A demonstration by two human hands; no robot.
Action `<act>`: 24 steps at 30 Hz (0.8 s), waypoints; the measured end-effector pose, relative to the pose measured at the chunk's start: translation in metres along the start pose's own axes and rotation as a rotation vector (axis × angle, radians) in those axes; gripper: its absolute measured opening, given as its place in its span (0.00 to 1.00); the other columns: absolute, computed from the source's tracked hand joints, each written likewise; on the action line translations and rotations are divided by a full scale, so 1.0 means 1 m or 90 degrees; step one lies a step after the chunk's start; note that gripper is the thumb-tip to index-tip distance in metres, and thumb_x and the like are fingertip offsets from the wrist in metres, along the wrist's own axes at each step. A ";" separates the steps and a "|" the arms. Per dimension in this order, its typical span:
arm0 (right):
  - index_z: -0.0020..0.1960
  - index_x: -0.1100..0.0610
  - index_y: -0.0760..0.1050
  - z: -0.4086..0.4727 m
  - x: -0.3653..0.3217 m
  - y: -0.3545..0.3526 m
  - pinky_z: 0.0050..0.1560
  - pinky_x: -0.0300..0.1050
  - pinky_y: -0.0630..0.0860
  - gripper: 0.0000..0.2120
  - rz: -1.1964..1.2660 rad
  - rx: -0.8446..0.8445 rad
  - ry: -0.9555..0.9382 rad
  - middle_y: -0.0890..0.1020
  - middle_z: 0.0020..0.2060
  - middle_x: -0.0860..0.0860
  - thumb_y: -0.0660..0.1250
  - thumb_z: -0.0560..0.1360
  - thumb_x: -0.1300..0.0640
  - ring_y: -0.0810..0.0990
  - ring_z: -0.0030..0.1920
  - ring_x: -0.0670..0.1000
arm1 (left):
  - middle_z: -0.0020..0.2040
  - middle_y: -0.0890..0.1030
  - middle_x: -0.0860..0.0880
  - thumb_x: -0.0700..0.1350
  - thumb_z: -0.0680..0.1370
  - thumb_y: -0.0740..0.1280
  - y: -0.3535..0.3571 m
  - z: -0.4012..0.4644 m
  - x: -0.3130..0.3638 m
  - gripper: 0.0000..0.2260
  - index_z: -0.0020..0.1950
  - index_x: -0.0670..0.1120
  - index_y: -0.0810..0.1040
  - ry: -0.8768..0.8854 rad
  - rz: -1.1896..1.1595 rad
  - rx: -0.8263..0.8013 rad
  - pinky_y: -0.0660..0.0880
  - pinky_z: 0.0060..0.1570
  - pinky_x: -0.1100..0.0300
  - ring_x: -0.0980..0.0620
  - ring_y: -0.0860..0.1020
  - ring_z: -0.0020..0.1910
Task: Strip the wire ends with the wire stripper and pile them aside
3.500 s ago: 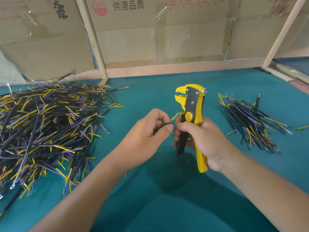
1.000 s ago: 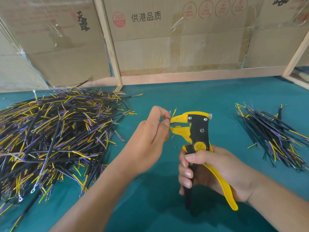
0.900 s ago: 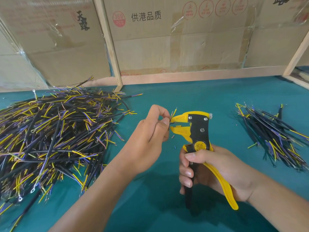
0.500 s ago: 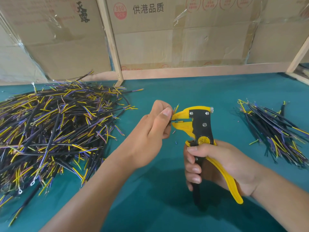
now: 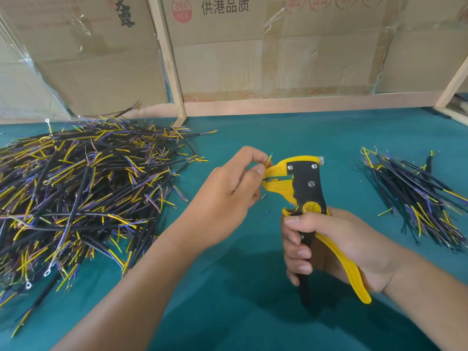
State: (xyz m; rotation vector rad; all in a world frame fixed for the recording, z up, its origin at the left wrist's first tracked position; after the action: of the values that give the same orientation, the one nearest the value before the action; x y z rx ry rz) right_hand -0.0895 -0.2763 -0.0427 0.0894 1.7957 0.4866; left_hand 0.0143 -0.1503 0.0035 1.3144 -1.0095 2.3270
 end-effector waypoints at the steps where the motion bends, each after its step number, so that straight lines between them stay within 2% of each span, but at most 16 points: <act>1: 0.37 0.58 0.72 0.000 0.000 0.000 0.40 0.55 0.76 0.13 0.001 0.001 -0.001 0.67 0.30 0.54 0.70 0.74 0.52 0.70 0.30 0.55 | 0.29 0.70 0.53 0.52 0.83 0.55 0.000 0.001 0.000 0.07 0.51 0.56 0.72 0.004 0.006 0.000 0.64 0.30 0.62 0.51 0.66 0.30; 6: 0.37 0.58 0.72 0.000 0.001 0.002 0.39 0.54 0.77 0.13 0.005 -0.001 -0.002 0.68 0.30 0.54 0.70 0.74 0.52 0.70 0.29 0.54 | 0.28 0.75 0.53 0.53 0.84 0.56 -0.001 0.001 0.001 0.05 0.49 0.57 0.69 0.030 0.019 0.000 0.63 0.28 0.61 0.48 0.66 0.27; 10: 0.37 0.58 0.72 -0.001 0.001 0.002 0.39 0.54 0.77 0.12 0.008 -0.003 -0.001 0.68 0.30 0.54 0.70 0.74 0.53 0.70 0.29 0.55 | 0.26 0.75 0.51 0.52 0.83 0.53 0.001 -0.001 -0.002 0.08 0.46 0.52 0.65 -0.014 -0.014 0.037 0.62 0.27 0.66 0.55 0.65 0.23; 15: 0.37 0.59 0.72 0.000 0.001 0.001 0.39 0.54 0.77 0.12 0.010 -0.003 -0.003 0.68 0.30 0.54 0.70 0.75 0.53 0.70 0.29 0.55 | 0.25 0.74 0.51 0.48 0.83 0.52 0.003 -0.001 -0.003 0.08 0.46 0.49 0.65 -0.057 -0.026 0.067 0.62 0.25 0.66 0.56 0.64 0.22; 18: 0.37 0.59 0.72 0.000 0.001 0.000 0.40 0.54 0.77 0.13 0.006 0.000 -0.006 0.68 0.30 0.54 0.70 0.74 0.53 0.70 0.29 0.55 | 0.25 0.74 0.51 0.45 0.84 0.54 0.002 0.001 -0.007 0.09 0.46 0.48 0.67 -0.098 -0.063 0.074 0.61 0.23 0.66 0.56 0.62 0.20; 24: 0.39 0.60 0.73 0.002 0.003 -0.001 0.42 0.57 0.77 0.12 0.017 -0.010 -0.014 0.70 0.31 0.56 0.71 0.74 0.53 0.72 0.32 0.57 | 0.24 0.73 0.49 0.50 0.77 0.61 -0.002 0.003 -0.013 0.08 0.41 0.48 0.69 -0.132 -0.154 0.101 0.58 0.24 0.66 0.52 0.58 0.19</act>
State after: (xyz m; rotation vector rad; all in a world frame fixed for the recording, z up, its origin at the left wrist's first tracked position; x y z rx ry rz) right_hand -0.0886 -0.2759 -0.0457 0.1075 1.7713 0.5166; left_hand 0.0243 -0.1500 -0.0050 1.6661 -0.6846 2.1571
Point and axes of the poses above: each hand's wrist, its own z-axis towards the middle knuckle, its own y-axis out of the palm, x = y × z, the point moved 4 cm from there along z, towards the middle knuckle
